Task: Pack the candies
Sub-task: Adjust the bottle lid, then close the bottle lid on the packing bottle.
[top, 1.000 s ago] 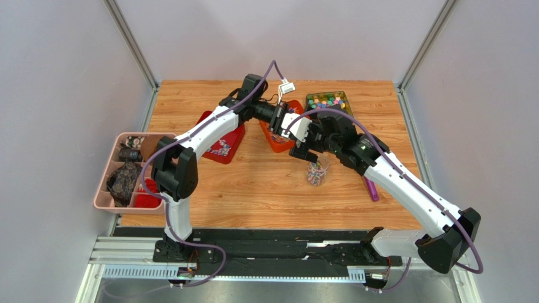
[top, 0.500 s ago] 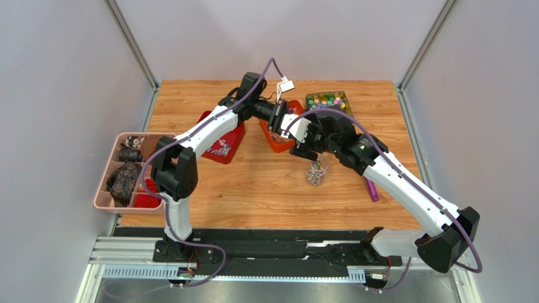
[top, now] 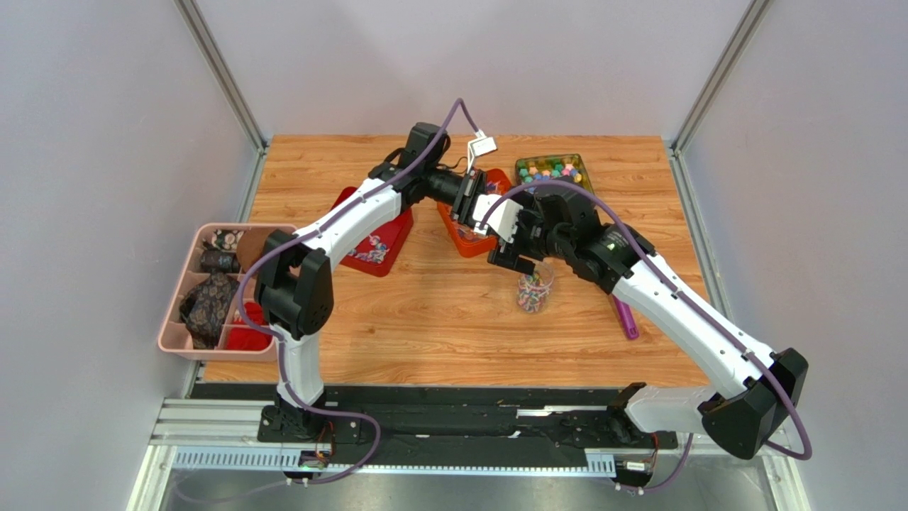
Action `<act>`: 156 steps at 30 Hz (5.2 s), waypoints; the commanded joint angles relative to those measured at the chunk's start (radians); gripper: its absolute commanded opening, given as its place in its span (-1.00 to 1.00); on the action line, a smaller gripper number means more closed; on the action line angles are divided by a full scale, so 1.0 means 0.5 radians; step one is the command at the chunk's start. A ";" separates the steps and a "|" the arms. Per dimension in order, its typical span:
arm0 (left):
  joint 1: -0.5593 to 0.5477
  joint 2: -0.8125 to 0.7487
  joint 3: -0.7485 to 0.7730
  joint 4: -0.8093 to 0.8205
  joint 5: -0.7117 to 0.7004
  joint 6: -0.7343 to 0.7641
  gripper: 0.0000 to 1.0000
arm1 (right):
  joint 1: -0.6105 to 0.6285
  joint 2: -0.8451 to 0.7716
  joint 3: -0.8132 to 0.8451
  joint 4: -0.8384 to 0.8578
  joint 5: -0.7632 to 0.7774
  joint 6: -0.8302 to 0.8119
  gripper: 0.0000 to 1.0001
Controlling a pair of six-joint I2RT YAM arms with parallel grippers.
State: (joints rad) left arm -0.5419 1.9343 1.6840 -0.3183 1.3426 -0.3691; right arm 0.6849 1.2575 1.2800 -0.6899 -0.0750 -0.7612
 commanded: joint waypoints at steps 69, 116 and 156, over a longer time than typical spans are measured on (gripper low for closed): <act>-0.523 -0.166 -1.588 2.035 -1.706 0.480 0.98 | -0.753 -0.367 -0.161 -0.038 -0.519 0.237 0.02; -0.769 0.632 -1.478 3.103 -1.750 0.698 0.89 | -1.032 -0.226 -0.265 -0.292 -0.856 0.212 0.02; -0.769 0.733 -1.460 3.254 -1.789 0.594 -0.11 | -0.759 0.390 -0.173 -0.433 -1.028 0.148 -0.06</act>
State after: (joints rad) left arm -0.9215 2.2875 0.9379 1.2659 0.4168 -0.0509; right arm 0.2901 1.4345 1.1671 -0.9268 -0.5667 -0.6930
